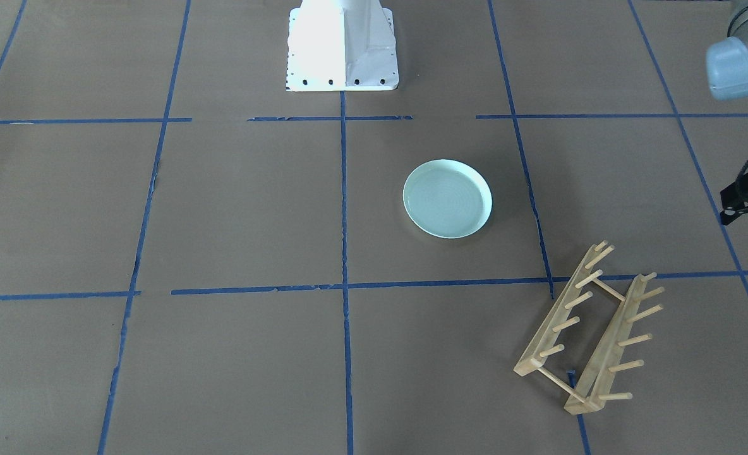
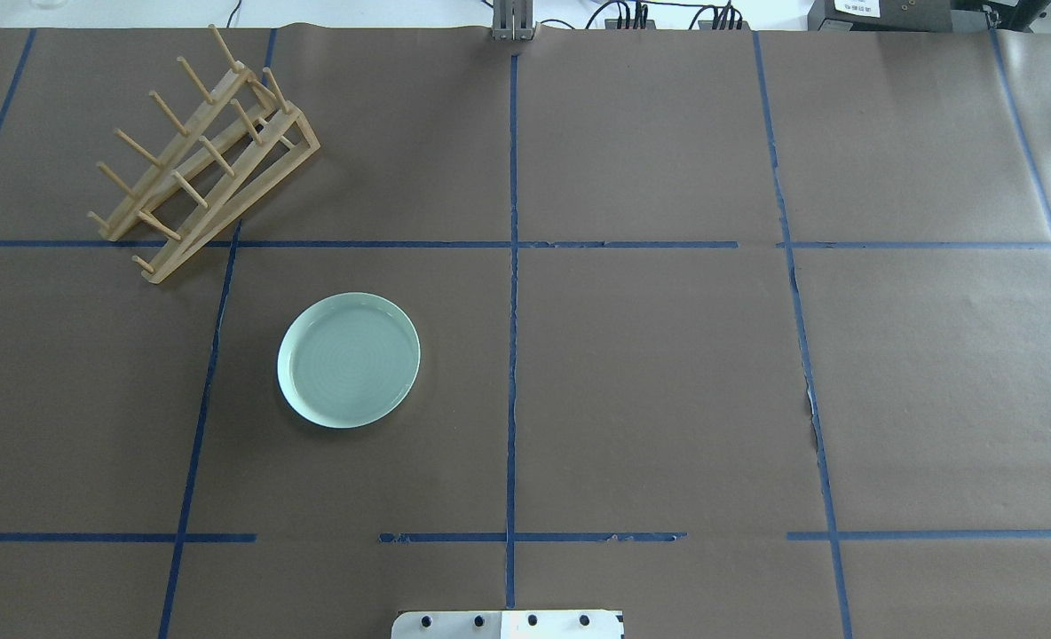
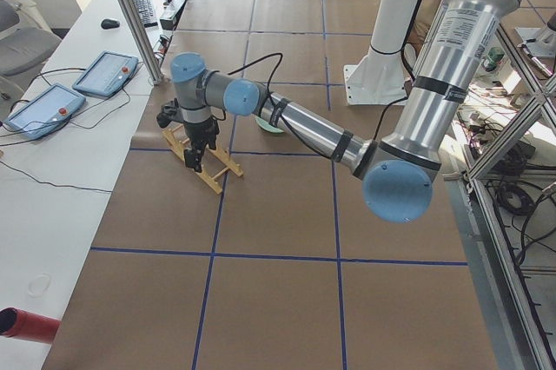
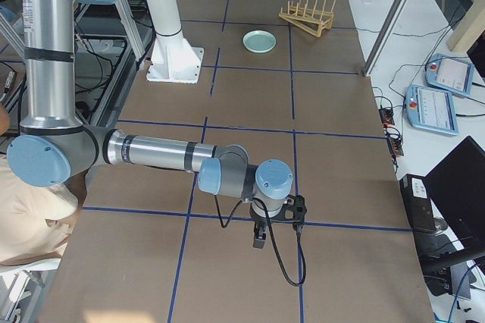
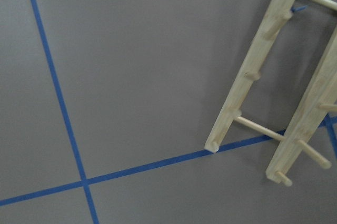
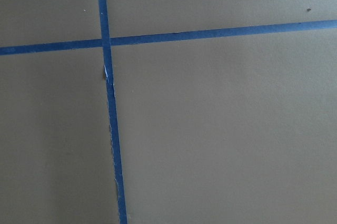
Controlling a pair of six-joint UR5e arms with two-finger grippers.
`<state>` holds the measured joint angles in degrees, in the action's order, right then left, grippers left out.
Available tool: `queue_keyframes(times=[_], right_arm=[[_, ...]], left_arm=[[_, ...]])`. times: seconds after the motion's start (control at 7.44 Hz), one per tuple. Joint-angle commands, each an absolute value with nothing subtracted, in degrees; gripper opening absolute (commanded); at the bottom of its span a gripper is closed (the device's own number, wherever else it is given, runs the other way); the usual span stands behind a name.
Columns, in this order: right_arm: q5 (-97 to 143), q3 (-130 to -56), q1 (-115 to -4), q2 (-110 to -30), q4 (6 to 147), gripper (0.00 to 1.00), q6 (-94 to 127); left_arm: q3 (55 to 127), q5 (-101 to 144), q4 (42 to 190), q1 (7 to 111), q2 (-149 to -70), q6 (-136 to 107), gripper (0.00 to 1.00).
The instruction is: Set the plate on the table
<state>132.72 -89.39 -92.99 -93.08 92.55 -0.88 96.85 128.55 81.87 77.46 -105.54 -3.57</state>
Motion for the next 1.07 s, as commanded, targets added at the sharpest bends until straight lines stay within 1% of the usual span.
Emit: queue_keyframes(times=[0.0, 0.13, 0.27, 0.54, 0.94], right_arm=[[132.7, -89.4, -93.0, -93.1, 92.5, 1.00, -0.9], [132.7, -89.4, -93.0, -93.1, 92.5, 1.00, -0.9], [132.7, -89.4, -93.0, -93.1, 92.5, 1.00, -0.9], [132.7, -89.4, -93.0, -93.1, 92.5, 1.00, -0.9], [132.7, -89.4, -93.0, -93.1, 92.5, 1.00, -0.9]], left_arm=[[95.9, 132.1, 94.5, 79.6, -93.9, -2.5, 1.00], [95.8, 134.7, 95.3, 81.4, -90.0, -2.2, 1.00], [95.7, 138.1, 95.0, 86.0, -88.3, -0.7, 1.00], [95.9, 140.7, 94.4, 90.2, -85.2, -0.3, 1.00], [94.7, 140.3, 94.7, 91.5, -85.0, -0.7, 1.00]])
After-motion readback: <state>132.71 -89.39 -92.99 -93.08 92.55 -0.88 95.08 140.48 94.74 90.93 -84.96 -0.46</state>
